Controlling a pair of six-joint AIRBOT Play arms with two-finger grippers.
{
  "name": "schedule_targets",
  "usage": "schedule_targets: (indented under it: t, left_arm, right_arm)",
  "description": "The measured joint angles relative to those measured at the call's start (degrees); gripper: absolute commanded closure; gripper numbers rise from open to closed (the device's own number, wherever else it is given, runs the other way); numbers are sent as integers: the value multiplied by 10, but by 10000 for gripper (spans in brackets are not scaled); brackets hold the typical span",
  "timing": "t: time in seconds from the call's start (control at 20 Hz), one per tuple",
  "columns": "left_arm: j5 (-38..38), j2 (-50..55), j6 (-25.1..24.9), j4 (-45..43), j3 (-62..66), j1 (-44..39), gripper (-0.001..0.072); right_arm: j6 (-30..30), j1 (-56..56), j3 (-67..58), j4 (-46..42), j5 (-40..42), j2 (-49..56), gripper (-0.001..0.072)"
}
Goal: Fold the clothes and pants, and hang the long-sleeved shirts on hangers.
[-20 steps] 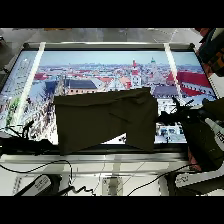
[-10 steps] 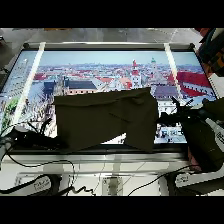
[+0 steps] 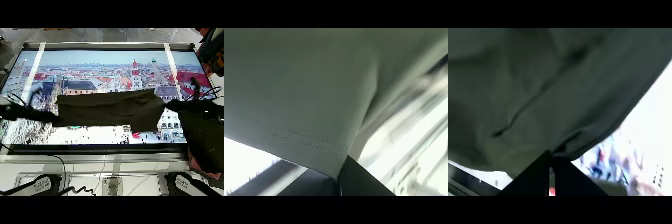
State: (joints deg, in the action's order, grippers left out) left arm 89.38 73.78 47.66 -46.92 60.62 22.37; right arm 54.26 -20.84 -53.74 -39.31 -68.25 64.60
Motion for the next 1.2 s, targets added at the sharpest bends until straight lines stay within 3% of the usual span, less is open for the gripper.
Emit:
schedule_targets:
  t: [0.25,0.55,0.8,0.95,1.05,1.2]
  left_arm:
    - [-35,-112,32,51,174,-1,697]
    - [-286,-320,58,49,230,-1,696]
    - [-452,-452,82,-75,238,-1,697]
    - [-455,-474,158,-190,239,-1,696]
    - [-401,-459,209,-244,238,-1,696]
    - [-293,-393,255,-228,209,-3,696]
  right_arm:
    - [1,0,-81,63,0,-175,694]
    - [24,0,-220,87,38,-321,694]
    - [46,0,-301,86,81,-385,695]
    - [79,0,-320,45,110,-388,696]
    - [115,0,-323,15,113,-363,696]
    - [148,2,-320,-4,64,-280,695]
